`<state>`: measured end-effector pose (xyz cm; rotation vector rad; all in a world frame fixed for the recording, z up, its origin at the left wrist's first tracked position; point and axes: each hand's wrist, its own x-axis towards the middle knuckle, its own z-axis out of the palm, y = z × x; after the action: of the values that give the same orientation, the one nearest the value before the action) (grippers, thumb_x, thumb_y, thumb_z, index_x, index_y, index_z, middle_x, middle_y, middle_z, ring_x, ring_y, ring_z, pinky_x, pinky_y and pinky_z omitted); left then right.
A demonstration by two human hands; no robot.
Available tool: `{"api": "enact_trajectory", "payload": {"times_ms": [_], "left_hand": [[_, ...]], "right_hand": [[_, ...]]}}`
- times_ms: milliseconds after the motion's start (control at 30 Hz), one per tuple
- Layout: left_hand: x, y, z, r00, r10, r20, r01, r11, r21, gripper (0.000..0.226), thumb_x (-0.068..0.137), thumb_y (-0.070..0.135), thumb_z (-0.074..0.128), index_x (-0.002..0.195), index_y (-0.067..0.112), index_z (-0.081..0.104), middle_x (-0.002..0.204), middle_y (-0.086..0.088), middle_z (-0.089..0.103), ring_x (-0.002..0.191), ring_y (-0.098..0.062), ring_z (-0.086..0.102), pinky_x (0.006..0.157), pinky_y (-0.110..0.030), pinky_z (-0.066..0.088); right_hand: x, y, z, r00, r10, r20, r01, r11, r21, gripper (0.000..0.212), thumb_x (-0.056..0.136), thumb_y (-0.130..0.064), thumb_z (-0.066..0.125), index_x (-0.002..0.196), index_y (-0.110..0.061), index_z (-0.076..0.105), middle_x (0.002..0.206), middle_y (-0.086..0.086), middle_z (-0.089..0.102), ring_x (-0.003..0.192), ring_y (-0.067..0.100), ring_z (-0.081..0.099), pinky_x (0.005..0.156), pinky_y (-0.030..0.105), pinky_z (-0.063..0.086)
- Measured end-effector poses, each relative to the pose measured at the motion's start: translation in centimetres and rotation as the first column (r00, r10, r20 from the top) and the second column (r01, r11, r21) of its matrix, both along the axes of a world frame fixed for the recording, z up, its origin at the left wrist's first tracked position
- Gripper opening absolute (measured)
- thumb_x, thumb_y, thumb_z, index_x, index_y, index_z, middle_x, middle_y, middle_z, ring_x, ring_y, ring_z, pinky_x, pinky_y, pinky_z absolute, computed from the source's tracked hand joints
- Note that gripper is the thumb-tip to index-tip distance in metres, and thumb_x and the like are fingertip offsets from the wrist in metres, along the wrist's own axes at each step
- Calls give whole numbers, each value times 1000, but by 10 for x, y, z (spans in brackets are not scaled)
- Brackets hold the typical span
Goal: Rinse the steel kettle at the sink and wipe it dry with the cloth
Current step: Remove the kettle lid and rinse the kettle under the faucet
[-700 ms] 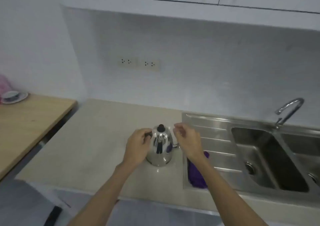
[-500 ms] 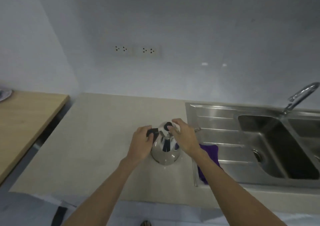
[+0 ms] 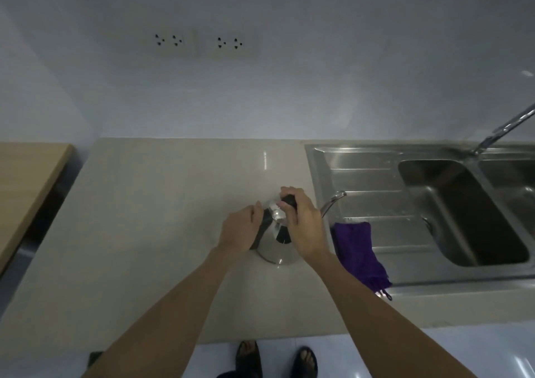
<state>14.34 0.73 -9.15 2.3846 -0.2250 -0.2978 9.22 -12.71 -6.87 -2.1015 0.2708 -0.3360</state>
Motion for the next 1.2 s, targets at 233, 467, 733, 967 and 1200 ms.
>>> {"api": "enact_trajectory", "payload": {"times_ms": [233, 467, 733, 967, 1200], "left_hand": [[-6, -4, 4, 999, 48, -14, -49, 998, -40, 49, 105, 34, 31, 86, 1, 62, 88, -27, 69, 86, -43, 64, 79, -43, 50], [-9, -7, 0, 997, 80, 5, -79, 994, -77, 45, 104, 35, 32, 72, 10, 50, 82, -26, 67, 81, -42, 62, 70, -38, 44], [-13, -10, -3, 990, 140, 16, -137, 983, -121, 50, 104, 36, 32, 72, 4, 52, 83, -29, 66, 82, -43, 62, 76, -44, 49], [-2, 5, -9, 931, 355, 83, -335, 922, -192, 49, 102, 36, 39, 68, 2, 48, 74, -30, 64, 73, -43, 62, 69, -47, 50], [4, 22, -22, 924, 375, -69, -377, 872, -311, 66, 97, 48, 43, 55, -2, 56, 38, -1, 55, 39, -10, 55, 45, -15, 42]], "right_hand": [[7, -7, -6, 999, 16, 47, -17, 1000, 12, 15, 92, -5, 58, 106, -10, 59, 121, 3, 65, 112, 19, 61, 87, 46, 56], [12, -14, -5, 999, 25, 28, -26, 999, 32, 12, 92, -12, 59, 102, -18, 60, 118, -3, 68, 103, 19, 65, 89, 31, 53], [20, -24, 4, 1000, -5, 11, 2, 967, 254, 12, 92, -18, 61, 102, -16, 66, 102, -4, 71, 95, 13, 68, 85, 44, 57], [2, -54, -6, 988, -132, 77, 64, 813, 578, 12, 89, -17, 65, 100, -22, 68, 97, -5, 74, 85, 13, 69, 73, 29, 60], [-31, -51, -87, 957, -63, -284, 117, 977, 176, 26, 76, -17, 79, 92, -19, 58, 87, -4, 69, 78, 9, 66, 67, 15, 55]]}}
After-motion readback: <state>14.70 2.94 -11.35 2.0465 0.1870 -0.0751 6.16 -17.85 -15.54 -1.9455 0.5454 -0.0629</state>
